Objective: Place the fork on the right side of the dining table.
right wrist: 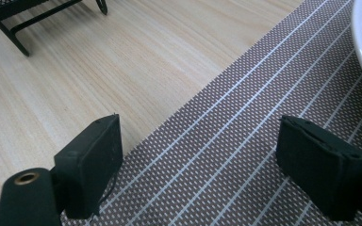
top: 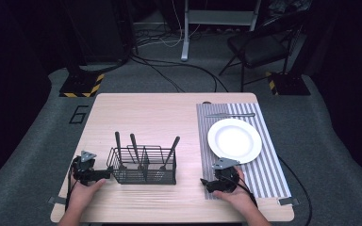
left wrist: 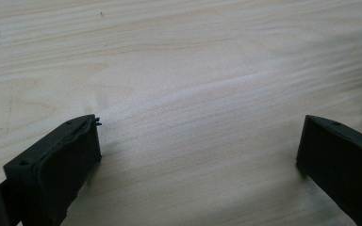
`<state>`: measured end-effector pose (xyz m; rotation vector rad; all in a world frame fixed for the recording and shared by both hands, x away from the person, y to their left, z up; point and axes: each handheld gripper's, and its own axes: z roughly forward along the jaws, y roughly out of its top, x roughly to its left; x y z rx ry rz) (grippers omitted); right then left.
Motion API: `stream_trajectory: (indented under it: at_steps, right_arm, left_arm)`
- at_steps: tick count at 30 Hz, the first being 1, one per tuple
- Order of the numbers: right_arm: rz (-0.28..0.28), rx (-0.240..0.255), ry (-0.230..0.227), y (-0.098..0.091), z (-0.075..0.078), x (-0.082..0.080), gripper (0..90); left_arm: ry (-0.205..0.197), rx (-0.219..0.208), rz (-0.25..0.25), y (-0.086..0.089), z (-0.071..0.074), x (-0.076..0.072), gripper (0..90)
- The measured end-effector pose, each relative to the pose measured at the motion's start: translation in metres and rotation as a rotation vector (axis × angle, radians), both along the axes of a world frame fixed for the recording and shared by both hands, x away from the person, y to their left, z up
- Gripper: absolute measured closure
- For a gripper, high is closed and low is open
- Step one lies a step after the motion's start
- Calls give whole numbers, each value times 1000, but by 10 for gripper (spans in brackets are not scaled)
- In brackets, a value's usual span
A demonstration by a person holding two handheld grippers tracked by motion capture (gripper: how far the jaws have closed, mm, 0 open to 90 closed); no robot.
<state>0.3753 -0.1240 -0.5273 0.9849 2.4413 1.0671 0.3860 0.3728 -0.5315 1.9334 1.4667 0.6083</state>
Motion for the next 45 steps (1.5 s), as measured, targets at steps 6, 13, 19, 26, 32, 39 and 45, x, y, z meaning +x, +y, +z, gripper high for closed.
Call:
stream_trajectory:
  at_steps: [6,13,19,26,32,39,45]
  right_arm:
    - [-2,1,0,0,0,0,151]
    - [0,0,0,0,0,0,152]
    - [-21,6,-3,1,0,-2,172]
    - [-48,28,29,0,5,-2,315]
    - [-80,89,13,-2,20,-7,377]
    - [-80,104,17,-1,38,-9,419]
    - [-70,117,-9,2,53,-9,420]
  left_arm:
    - [0,0,0,0,0,0,0]
    - [0,0,0,0,0,0,0]
    - [0,0,1,0,0,0,0]
    - [0,0,1,0,0,0,0]
    - [0,0,1,0,0,0,0]
    - [0,0,2,0,0,0,0]
    - [0,0,2,0,0,0,0]
